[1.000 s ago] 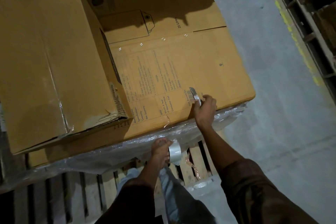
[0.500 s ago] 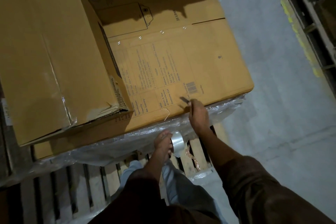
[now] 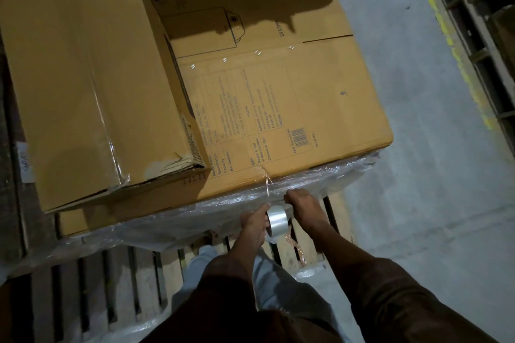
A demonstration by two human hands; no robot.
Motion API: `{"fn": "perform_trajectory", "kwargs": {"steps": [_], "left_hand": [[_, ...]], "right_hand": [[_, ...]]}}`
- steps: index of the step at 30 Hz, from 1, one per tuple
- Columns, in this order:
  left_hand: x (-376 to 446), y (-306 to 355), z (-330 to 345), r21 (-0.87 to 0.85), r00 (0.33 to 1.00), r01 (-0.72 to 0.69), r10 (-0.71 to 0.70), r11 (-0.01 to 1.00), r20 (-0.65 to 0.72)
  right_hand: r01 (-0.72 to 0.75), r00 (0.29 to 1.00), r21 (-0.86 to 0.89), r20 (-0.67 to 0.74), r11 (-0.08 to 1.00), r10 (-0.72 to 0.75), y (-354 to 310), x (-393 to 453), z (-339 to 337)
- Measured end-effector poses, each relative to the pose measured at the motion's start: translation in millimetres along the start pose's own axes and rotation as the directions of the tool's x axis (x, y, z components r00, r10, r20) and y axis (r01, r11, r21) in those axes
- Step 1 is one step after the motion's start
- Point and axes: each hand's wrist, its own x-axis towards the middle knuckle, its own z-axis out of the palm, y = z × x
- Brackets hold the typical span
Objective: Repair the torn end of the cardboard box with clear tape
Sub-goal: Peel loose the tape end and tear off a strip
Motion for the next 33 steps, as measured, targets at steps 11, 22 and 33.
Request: {"fn": "perform_trajectory", "kwargs": {"steps": [11,22,33], "left_hand": [[-1.7,1.6,-5.6,0.033,0.999,0.003,-0.004,0.999,0.034],[-1.8,8.0,1.8,0.011,1.000,0.014,-0.014,1.000,-0.011],[-0.6,11.0,4.7,-0.005,0.998,0.018,-0.018,1.000,-0.065]], "right_hand": [[0.012,0.997,-0.027,0.073,1.000,-0.010,-6.2,6.9,-0.7],[0.040,0.992,-0.240,0.126,0.970,-0.010,-8.6,18.9,-3.3],[0.080,0.981,-0.377,0.194,0.923,-0.005,-13.4,22.2,-5.5]]}}
